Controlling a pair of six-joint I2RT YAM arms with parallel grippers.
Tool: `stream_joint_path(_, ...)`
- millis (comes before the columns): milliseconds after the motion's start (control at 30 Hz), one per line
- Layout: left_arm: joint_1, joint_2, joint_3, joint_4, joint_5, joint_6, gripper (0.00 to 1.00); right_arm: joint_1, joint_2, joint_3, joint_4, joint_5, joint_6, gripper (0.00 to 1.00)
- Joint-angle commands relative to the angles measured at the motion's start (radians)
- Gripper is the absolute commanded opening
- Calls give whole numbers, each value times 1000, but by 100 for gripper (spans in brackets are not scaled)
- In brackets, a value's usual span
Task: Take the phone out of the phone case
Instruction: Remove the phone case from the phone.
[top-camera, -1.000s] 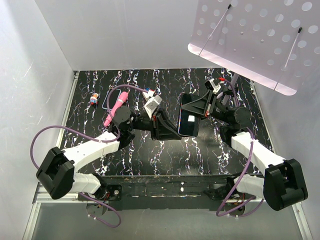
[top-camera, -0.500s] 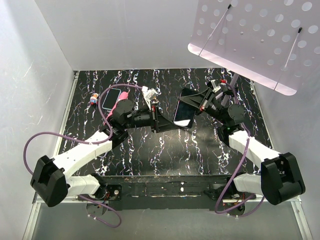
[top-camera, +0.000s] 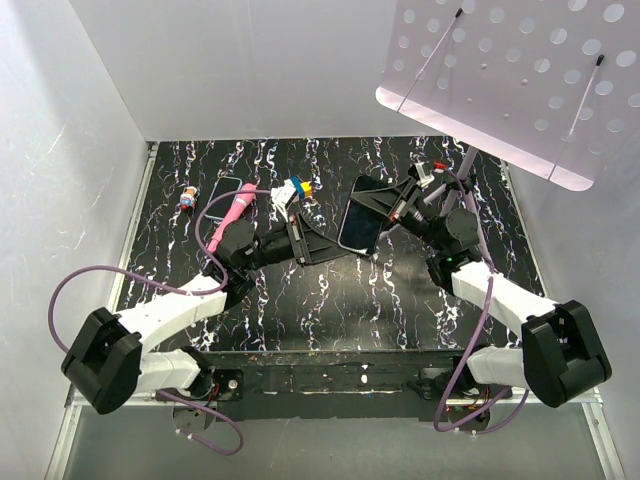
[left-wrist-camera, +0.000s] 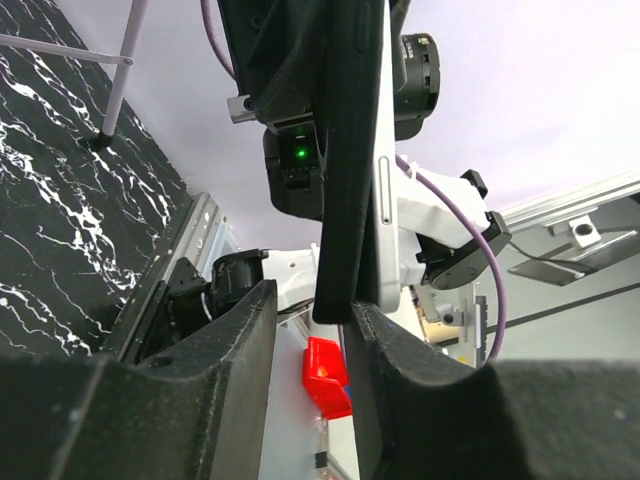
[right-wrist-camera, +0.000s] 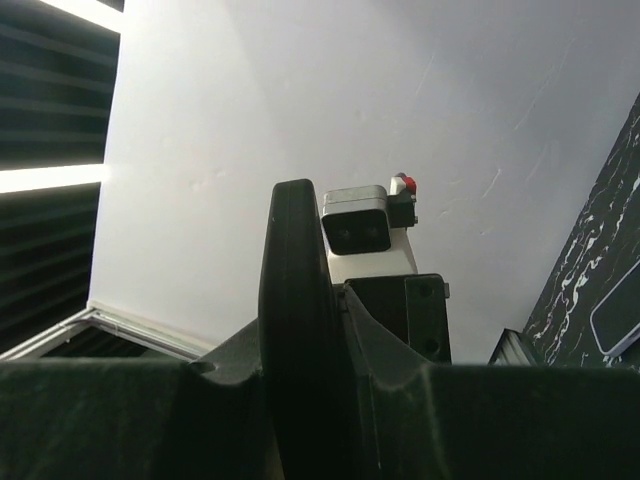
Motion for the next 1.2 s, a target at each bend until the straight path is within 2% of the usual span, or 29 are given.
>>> stream_joint_path(0,10,119,-26,-122,-160,-74,30,126,-11,72,347,28,231,1)
stream_joint_path(133,8,129,-11,-145,-212,-83,25,180,-15,57,335,76,207,1)
stream_joint_path(267,4,124,20,-222,-256,1,11,202,-19,78,315,91,199,1)
stream_joint_path(367,-16,102,58,-411,-365,212,5,202,-35,104,234,90,231,1)
stream_joint_path(467,-19,104,51,-545,-491,408,0,203,-28,133,249,108,320,1)
stream_joint_path(567,-22,116,5,-570,-618,525,0,209,-26,139,295,156,414,1)
stream_joint_path(633,-28,119,-31,-527,-683,596,0,211,-31,153,310,164,437,1)
stream_joint_path(800,-30,46,-91,-447,-694,613,0,208,-55,147,304,159,422,1)
stream_joint_path(900,-30,-22,-53,-517,-595,577,0,171,-95,159,130,23,266,1)
stream_joint_path(933,-30,-42,-30,-551,-530,555,5,159,-103,167,56,-34,197,1)
stream_joint_path(967,-28,-52,-2,-590,-466,535,18,153,-104,165,17,-83,146,1)
stream_joint_path(1067,-28,-100,8,-605,-269,474,49,111,-88,141,46,-146,106,1)
stream_joint_path(1133,-30,-155,-32,-581,-189,440,62,68,-62,142,92,-207,119,1)
stream_joint_path(1167,-28,-196,-66,-561,-160,435,80,50,-52,141,116,-227,126,1)
